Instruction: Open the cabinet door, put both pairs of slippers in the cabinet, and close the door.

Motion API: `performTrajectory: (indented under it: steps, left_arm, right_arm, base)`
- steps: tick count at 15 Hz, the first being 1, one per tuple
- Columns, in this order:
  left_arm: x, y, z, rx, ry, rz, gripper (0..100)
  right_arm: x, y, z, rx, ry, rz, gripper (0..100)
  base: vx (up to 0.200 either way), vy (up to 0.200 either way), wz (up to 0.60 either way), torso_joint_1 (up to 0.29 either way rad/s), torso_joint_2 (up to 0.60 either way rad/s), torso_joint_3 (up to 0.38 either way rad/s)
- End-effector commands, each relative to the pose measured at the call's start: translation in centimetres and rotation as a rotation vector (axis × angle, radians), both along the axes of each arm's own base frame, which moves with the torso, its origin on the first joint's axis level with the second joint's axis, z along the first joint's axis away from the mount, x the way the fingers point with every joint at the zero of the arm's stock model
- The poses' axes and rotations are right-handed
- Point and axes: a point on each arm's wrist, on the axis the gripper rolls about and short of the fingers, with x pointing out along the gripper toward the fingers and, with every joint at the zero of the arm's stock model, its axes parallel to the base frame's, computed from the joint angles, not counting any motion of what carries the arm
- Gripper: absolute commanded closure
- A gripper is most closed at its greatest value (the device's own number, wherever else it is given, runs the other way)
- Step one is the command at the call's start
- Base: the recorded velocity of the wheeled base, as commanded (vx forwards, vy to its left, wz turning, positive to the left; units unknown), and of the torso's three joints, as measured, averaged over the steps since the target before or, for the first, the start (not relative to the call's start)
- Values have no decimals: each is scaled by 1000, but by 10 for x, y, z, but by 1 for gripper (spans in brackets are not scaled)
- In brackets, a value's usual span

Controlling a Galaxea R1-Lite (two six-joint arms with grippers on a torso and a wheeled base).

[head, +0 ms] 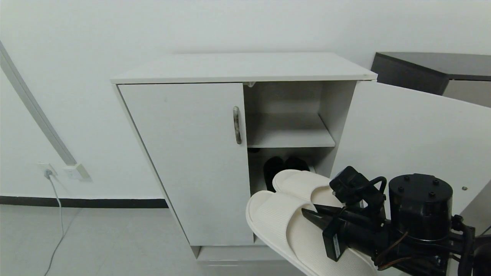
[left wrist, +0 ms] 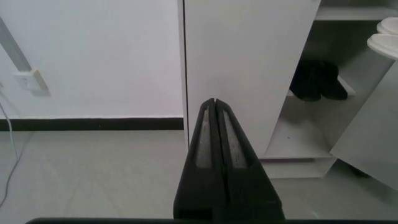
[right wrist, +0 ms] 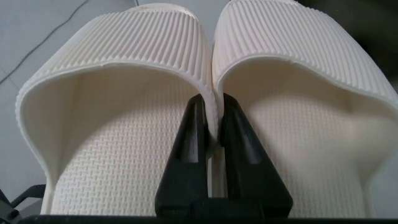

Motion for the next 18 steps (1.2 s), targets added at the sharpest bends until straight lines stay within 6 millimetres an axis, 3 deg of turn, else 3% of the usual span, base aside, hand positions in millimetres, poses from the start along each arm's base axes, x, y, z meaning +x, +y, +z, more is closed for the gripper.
performTrajectory:
  steps: [1, 7, 18]
  left_arm:
    - [0, 0, 0, -1, 0, 1, 100]
    - [0, 0, 0, -1, 0, 1, 100]
    - [0, 0, 0, -1, 0, 1, 100]
  right_arm:
    - [0, 0, -1, -2, 1, 1, 100]
    - [-1, 1, -3, -9, 8, 7, 100]
    - [0, 4, -10, -24, 24, 16, 100]
  base:
    - [0, 0, 0, -66, 442, 378]
    - [0, 0, 0, -15, 340, 325]
    - [0, 0, 0, 0, 8, 5]
